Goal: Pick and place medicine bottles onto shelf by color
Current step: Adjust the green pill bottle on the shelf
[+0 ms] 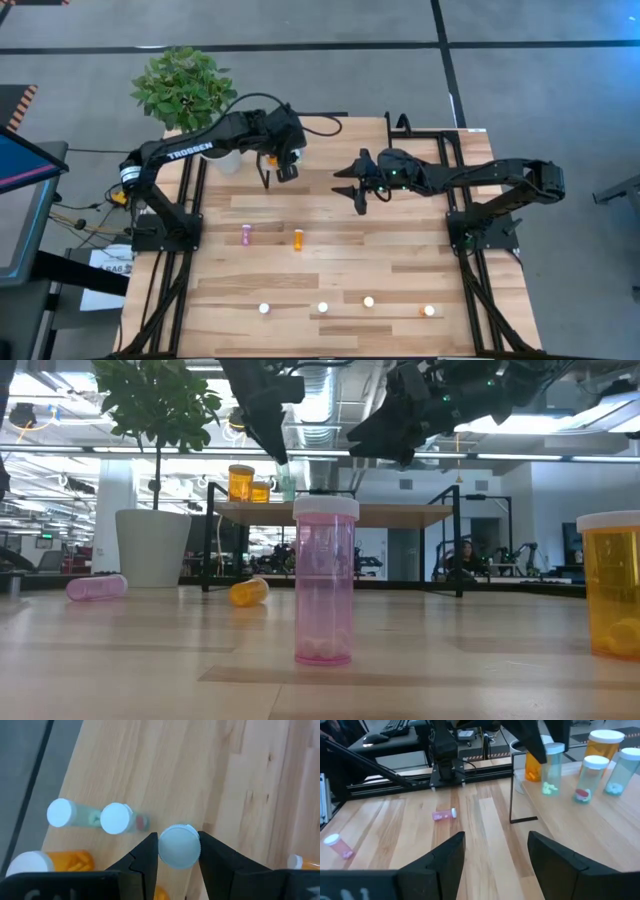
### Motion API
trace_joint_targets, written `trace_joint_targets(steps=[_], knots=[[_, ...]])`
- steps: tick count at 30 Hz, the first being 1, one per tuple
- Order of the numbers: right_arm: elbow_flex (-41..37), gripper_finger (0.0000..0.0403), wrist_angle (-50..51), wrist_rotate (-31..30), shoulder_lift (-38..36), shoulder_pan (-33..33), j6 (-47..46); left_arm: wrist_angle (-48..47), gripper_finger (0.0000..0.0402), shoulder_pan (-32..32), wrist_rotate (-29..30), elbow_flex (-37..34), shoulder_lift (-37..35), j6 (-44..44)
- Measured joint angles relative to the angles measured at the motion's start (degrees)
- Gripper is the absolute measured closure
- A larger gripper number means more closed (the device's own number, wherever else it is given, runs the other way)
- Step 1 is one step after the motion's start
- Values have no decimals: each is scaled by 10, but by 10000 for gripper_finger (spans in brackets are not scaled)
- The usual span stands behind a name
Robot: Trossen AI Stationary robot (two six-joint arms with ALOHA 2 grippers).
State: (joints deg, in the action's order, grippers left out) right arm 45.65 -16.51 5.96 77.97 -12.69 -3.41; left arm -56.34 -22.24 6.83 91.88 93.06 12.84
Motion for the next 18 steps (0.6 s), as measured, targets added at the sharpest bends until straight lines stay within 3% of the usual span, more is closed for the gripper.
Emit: trace_joint_targets(steps=[18], knots=[[0, 166, 0, 0, 0, 0, -2, 1, 297, -3, -3, -23, 0, 15]])
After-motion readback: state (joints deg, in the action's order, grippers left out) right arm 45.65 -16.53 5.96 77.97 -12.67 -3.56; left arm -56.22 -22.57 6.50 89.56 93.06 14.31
